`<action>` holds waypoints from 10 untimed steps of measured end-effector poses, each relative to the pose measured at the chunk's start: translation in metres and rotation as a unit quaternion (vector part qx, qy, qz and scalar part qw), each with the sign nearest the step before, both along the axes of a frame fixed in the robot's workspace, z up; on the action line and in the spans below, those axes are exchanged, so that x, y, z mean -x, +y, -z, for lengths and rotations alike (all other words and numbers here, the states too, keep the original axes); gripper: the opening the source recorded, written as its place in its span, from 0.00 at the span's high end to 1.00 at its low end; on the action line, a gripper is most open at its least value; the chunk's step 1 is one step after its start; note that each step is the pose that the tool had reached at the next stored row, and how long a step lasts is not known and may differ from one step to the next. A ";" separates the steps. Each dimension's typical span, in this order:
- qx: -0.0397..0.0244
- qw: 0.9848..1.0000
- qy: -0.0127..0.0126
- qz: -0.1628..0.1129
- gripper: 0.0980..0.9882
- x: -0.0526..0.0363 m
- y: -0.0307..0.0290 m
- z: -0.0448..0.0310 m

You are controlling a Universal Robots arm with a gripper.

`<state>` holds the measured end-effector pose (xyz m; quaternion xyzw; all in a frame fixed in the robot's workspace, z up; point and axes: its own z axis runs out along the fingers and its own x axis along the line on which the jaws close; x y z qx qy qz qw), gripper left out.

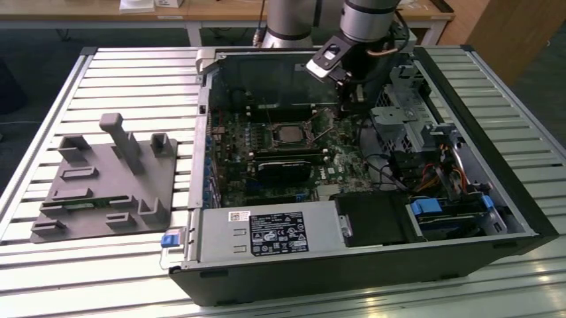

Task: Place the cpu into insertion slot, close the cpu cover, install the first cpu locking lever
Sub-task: 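Close the cpu cover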

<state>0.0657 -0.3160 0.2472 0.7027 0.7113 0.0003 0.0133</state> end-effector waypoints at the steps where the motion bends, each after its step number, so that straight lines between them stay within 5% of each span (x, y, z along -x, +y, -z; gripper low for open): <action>1: 0.000 1.000 0.000 0.000 0.99 0.0000 0.0000 0.0017; 10: 0.000 1.000 0.000 0.000 0.99 0.0079 0.0004 0.0050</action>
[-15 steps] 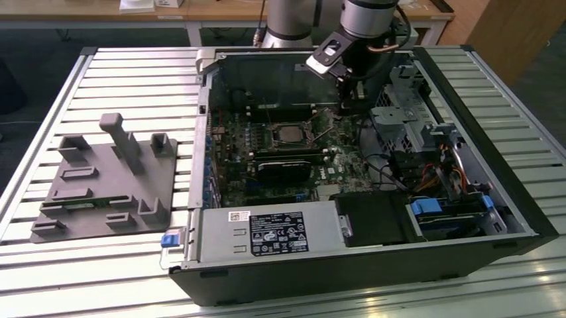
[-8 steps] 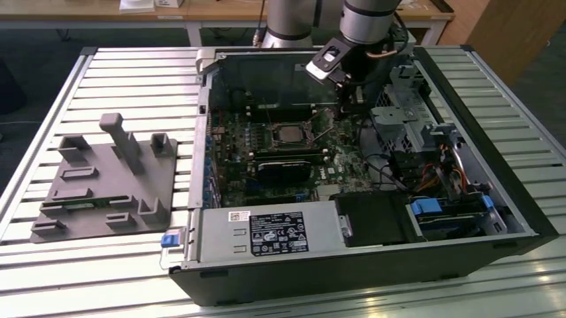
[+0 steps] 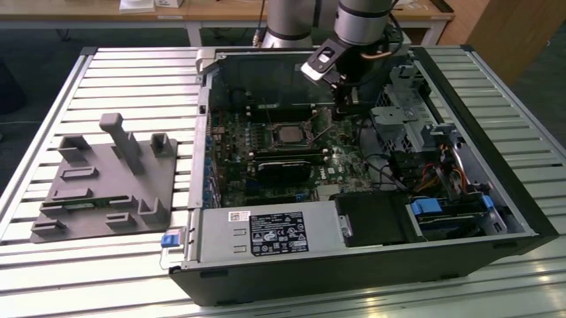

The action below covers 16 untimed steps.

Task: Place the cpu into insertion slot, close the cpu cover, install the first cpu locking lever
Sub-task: 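Close the cpu cover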

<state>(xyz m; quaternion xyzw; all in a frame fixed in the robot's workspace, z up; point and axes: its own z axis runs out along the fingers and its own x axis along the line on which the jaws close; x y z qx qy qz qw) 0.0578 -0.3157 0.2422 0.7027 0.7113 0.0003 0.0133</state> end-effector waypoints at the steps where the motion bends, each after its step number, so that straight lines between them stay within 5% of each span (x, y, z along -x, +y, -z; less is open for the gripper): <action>1: 0.000 1.000 0.000 0.000 0.99 0.0008 0.0000 0.0000; 16: 0.000 1.000 0.000 0.000 0.99 0.0206 0.0001 -0.0022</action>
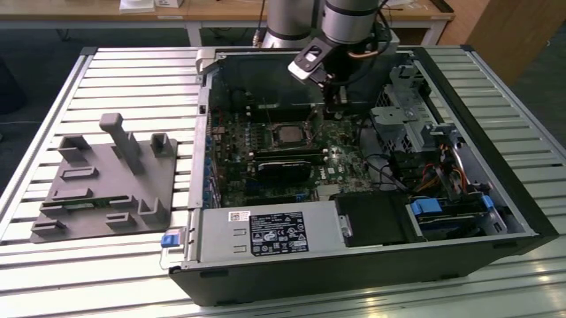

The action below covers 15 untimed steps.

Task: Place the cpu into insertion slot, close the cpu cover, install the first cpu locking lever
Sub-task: 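Close the cpu cover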

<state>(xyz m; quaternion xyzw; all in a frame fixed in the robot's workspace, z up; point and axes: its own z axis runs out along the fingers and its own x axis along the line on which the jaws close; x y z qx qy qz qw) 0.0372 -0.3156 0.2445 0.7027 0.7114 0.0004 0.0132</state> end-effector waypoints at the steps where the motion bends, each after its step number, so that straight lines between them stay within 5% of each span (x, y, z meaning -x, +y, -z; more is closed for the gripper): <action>1: 0.000 1.000 0.000 0.000 0.99 0.0006 0.0000 0.0000; 15: 0.000 1.000 0.000 0.000 0.99 0.0084 0.0000 0.0000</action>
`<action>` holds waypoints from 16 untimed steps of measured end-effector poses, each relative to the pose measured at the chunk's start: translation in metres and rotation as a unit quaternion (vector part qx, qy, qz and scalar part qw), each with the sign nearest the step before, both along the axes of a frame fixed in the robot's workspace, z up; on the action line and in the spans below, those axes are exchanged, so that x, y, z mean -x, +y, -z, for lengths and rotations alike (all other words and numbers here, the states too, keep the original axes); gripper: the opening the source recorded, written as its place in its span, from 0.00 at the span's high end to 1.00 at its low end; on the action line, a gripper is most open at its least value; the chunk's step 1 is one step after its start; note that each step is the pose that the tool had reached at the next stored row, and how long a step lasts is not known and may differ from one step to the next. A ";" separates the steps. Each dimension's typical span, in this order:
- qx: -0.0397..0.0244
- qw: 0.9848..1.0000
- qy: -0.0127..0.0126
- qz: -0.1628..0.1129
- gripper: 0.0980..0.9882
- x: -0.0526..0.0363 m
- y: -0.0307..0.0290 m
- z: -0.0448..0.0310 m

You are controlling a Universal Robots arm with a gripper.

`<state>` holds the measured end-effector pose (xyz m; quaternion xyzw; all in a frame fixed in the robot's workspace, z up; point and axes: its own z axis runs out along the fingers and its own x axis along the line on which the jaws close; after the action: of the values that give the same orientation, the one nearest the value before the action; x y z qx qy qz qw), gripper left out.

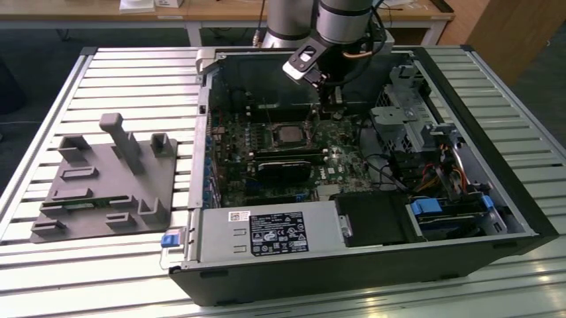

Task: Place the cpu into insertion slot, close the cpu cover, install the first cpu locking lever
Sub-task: 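Close the cpu cover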

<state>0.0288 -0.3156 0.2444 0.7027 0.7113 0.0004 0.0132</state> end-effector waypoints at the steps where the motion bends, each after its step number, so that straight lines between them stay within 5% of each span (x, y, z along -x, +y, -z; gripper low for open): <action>1: 0.000 1.000 0.000 0.000 0.99 0.0008 0.0000 0.0000; 16: 0.000 1.000 0.000 0.000 0.99 0.0127 0.0000 0.0000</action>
<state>0.0161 -0.3156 0.2444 0.7027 0.7113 0.0004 0.0132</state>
